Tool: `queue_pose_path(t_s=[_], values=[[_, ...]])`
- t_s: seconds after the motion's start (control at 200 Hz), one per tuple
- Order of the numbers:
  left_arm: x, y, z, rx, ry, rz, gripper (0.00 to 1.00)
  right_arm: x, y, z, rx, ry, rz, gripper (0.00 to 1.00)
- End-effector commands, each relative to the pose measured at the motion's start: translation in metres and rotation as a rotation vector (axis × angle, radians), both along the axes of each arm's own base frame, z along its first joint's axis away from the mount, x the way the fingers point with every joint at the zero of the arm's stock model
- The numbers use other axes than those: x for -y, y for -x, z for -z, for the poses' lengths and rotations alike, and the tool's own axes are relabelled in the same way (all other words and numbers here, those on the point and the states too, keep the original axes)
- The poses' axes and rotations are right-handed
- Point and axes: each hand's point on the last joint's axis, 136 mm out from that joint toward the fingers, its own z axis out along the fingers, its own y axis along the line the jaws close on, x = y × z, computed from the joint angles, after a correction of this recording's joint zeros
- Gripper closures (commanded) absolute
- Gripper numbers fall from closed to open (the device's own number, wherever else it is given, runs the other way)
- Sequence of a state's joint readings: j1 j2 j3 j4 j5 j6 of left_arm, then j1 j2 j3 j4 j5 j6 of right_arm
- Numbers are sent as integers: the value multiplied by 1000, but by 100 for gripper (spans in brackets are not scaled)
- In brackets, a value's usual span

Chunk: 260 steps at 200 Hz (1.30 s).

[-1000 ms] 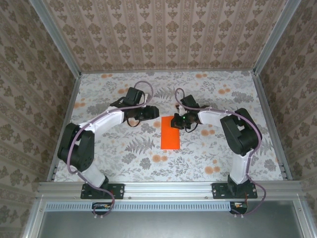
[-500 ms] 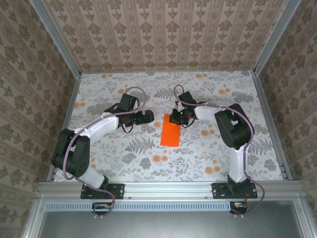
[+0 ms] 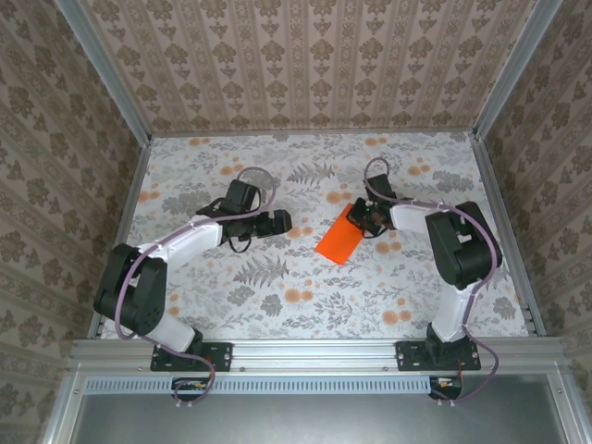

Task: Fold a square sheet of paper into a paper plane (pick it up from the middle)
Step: Rotate the square sheet of paper at the center of the table.

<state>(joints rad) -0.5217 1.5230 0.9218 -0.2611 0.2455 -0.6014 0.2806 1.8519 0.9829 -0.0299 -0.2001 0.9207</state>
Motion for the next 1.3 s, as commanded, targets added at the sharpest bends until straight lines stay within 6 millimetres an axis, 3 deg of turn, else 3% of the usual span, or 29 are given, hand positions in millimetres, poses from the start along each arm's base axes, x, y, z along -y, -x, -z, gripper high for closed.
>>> queue_pose_path(t_s=[0.0, 0.245, 0.35, 0.455, 0.56, 0.72, 0.875, 1.07, 1.295], values=[[19, 10, -8, 0, 60, 25, 1, 24, 34, 27, -113, 26, 154, 100], [69, 36, 3, -74, 166, 68, 12, -4, 49, 17, -100, -122, 212, 100], [91, 49, 7, -102, 213, 92, 19, -9, 44, -1, -47, -142, 190, 100], [115, 62, 9, -124, 235, 144, 30, -4, 41, -22, 15, -118, 131, 100], [136, 73, 15, -155, 237, 200, 48, 3, 45, -37, 54, -105, 45, 99], [158, 80, 35, -221, 217, 247, 68, 15, 57, -40, 66, -97, -41, 99], [151, 77, 57, -262, 113, 233, 75, 15, 64, -41, 69, -88, -82, 99], [125, 77, 83, -312, -24, 212, 80, 10, 64, -40, 65, -102, -112, 99], [86, 70, 86, -323, -103, 247, 82, 1, 63, -42, 76, -116, -170, 99]])
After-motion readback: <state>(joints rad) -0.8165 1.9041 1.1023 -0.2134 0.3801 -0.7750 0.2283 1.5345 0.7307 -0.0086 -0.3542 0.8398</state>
